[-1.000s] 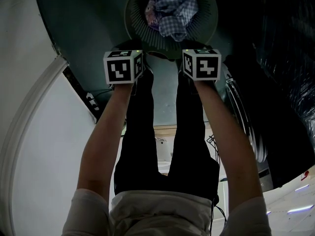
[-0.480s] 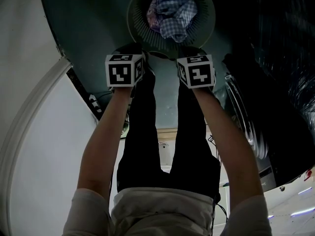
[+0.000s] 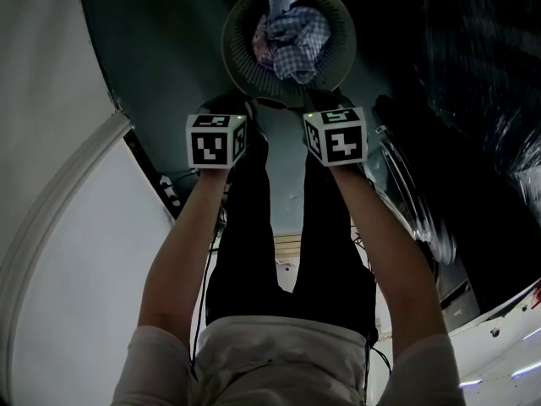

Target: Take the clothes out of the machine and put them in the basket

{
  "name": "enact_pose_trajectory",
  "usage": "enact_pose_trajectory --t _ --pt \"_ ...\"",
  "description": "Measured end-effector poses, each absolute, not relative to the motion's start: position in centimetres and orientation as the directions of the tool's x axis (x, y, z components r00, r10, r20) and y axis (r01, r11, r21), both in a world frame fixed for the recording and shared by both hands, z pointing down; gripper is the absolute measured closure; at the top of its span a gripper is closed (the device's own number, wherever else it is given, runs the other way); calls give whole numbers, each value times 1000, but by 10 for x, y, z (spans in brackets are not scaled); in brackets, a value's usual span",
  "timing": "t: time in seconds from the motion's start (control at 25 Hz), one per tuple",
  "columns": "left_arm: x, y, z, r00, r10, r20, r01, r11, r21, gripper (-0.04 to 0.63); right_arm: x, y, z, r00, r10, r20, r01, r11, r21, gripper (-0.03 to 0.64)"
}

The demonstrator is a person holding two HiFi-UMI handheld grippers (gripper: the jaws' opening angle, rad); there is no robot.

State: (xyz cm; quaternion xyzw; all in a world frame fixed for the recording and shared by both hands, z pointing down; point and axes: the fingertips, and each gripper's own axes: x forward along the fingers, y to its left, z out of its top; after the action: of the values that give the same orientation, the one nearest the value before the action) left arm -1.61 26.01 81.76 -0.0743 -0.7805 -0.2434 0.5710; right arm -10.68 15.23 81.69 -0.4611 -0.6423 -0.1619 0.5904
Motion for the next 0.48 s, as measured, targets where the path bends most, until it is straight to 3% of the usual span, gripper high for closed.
enact_pose_trajectory --t 0.48 --pt "-30 250 734 -449 -125 885 349 887 303 575 -124 149 717 30 529 848 776 522 -353 609"
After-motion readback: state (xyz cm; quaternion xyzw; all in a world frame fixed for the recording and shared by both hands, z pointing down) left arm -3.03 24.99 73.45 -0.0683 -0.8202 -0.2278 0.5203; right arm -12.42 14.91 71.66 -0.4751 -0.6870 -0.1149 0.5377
